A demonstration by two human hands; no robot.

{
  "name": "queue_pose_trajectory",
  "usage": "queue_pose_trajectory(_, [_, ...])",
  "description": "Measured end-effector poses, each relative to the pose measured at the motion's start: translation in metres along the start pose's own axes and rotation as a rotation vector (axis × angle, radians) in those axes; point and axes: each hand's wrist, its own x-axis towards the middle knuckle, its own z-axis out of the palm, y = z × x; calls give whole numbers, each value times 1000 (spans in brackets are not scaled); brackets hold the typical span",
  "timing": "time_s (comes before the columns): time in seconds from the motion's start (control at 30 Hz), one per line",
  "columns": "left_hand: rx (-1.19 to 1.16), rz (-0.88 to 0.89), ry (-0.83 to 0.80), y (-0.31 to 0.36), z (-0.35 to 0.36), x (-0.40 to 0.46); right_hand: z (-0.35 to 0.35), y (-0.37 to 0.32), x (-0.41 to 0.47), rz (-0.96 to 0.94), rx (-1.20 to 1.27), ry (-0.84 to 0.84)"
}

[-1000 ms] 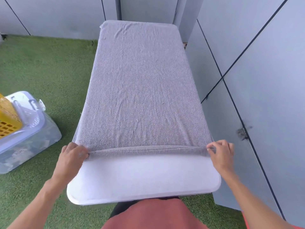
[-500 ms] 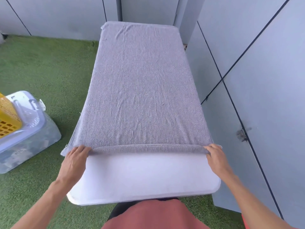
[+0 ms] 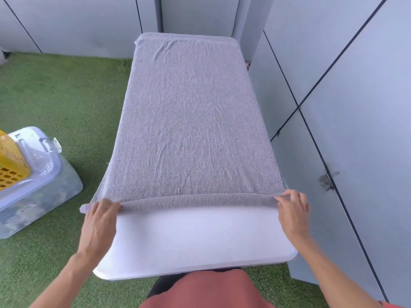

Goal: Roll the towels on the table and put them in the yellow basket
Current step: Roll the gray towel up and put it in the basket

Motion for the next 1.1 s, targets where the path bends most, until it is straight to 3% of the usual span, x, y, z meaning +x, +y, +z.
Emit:
queue_pose_trajectory(0.13, [45, 70, -10, 9, 10, -22, 16, -5, -14, -127, -8, -29])
queue_pose_trajectory(0.33, [18, 9, -88, 4, 5, 21, 14, -5, 28, -13, 109, -192])
queue_pose_trajectory(0.43, [-23, -22, -164, -3, 2, 29, 2, 1, 32, -62, 72, -256])
queue_pose_trajectory(0.53, [-111, -40, -296, -11, -5, 22, -9, 18, 20, -82, 130, -395])
queue_pose_trajectory(0.67, [-404, -170, -553, -24, -23, 25, -35, 30, 21, 172, 448, -659])
queue_pose_trajectory(0.73, [-521, -241, -510, -26, -26, 32, -35, 29, 28, 281, 589, -616])
queue_pose_trajectory(0.83, [-533, -350, -321, -18, -20, 34, -23, 20, 29, 310, 621, -308])
queue_pose_trajectory(0.97, [-75, -109, 11, 2, -14, 10, -6, 9, 3, 45, 196, 20])
queue_pose_trajectory(1.1, [22, 18, -43, 19, 3, -17, 5, 3, -19, -85, -18, -31])
